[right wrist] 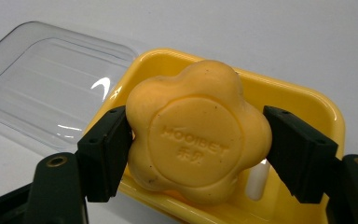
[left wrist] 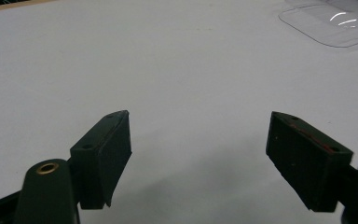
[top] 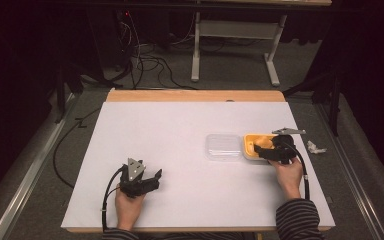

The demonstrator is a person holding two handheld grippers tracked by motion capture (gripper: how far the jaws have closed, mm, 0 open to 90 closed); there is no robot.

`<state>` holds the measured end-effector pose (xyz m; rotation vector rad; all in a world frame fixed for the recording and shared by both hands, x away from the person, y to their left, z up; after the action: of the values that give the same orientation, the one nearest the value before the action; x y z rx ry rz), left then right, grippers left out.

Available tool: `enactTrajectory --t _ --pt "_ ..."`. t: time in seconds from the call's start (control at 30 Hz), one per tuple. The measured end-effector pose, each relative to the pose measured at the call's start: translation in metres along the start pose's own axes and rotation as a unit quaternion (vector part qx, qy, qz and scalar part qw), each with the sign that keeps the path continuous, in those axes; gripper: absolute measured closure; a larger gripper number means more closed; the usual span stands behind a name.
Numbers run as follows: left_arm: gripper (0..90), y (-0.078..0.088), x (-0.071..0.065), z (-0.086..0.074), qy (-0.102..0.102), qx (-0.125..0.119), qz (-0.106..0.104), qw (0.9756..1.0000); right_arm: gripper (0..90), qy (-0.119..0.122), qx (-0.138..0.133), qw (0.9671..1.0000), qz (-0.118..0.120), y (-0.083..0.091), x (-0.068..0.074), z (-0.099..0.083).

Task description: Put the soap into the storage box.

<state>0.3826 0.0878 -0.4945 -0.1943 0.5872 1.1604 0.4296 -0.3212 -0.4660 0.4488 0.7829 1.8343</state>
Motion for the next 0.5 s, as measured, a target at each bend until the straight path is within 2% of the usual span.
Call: enactTrajectory --t 0.13,0.5 --pt "22.7 0.0001 -0.0001 0.0000 0.000 0.000 0.000 1.0000 27.0 0.006 0.012 0.9997 -0.022 -0.0033 0.0010 -0.0017" --pt "22.7 0.0001 -0.0002 0.0000 0.000 -0.001 0.000 1.0000 26.3 0.002 0.012 0.9993 -0.037 -0.0047 0.0010 -0.0028"
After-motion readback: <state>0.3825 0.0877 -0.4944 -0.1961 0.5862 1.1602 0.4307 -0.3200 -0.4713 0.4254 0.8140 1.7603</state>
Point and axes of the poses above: each handheld gripper's, and its own axes: y roughly backward along the jaws, z roughly out of its top, x roughly to its left, the point moved 3 cm from there along -y, roughly forward along the jaws, and after that the axes turned 8 degrees about y, right-handed, at the moved point
